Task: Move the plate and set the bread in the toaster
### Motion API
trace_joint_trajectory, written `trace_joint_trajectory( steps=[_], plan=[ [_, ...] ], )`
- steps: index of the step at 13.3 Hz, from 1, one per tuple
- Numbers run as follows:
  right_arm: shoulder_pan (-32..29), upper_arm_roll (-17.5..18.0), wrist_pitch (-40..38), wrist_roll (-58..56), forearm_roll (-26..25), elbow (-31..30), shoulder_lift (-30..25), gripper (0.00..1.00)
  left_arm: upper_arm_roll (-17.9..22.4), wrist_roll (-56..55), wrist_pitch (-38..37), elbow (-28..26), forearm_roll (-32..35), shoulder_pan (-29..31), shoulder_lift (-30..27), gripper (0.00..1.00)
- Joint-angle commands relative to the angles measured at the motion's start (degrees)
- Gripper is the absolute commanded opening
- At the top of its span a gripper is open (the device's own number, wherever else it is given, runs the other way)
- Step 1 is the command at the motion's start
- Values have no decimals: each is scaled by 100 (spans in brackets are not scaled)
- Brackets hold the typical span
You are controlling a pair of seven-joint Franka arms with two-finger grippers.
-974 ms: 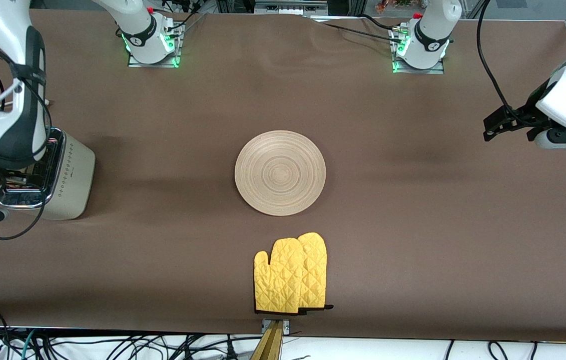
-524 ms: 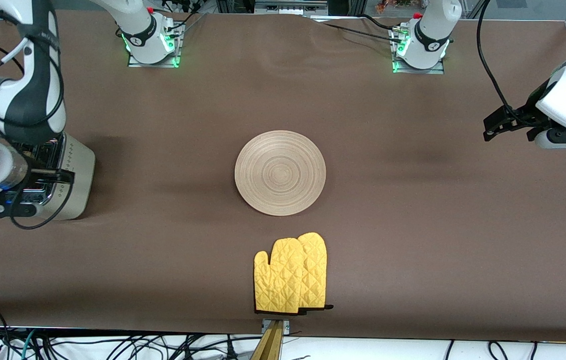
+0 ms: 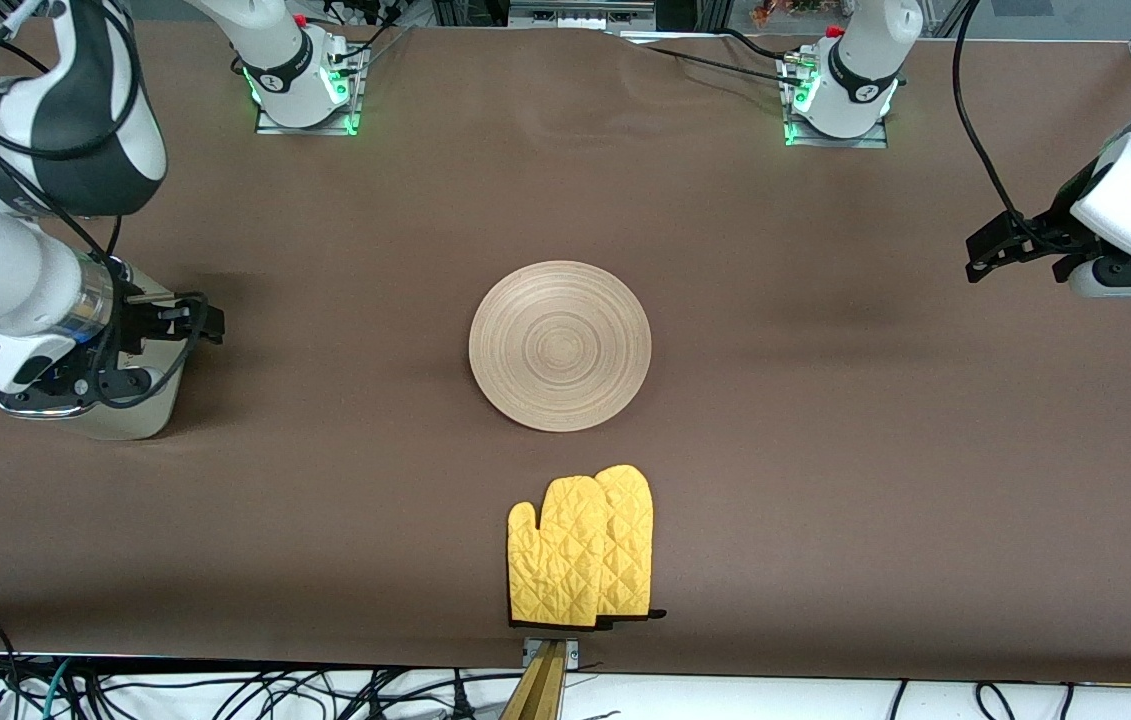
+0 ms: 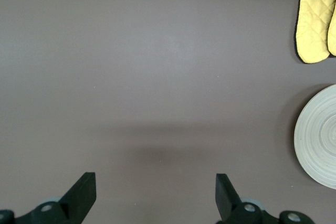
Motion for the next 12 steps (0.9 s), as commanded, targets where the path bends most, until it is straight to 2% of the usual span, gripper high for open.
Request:
trace_joint_trajectory(
  steps=[1,3,7,12],
  plan=[
    [-427,346,317,-41,70,-479,-502,100,8,72,-103,119,-124,10,34,100],
    [-805,592,835,-59,52,-979,-845,100,17,72,-94,119,-124,19,34,100],
    [-1411,996,855,-103,79,-1533,-1610,100,17,72,-94,119,-124,10,34,100],
    [-1562,997,636,-121,-18,-1684,-1805,100,17,72,-94,119,-116,19,25,100]
  ],
)
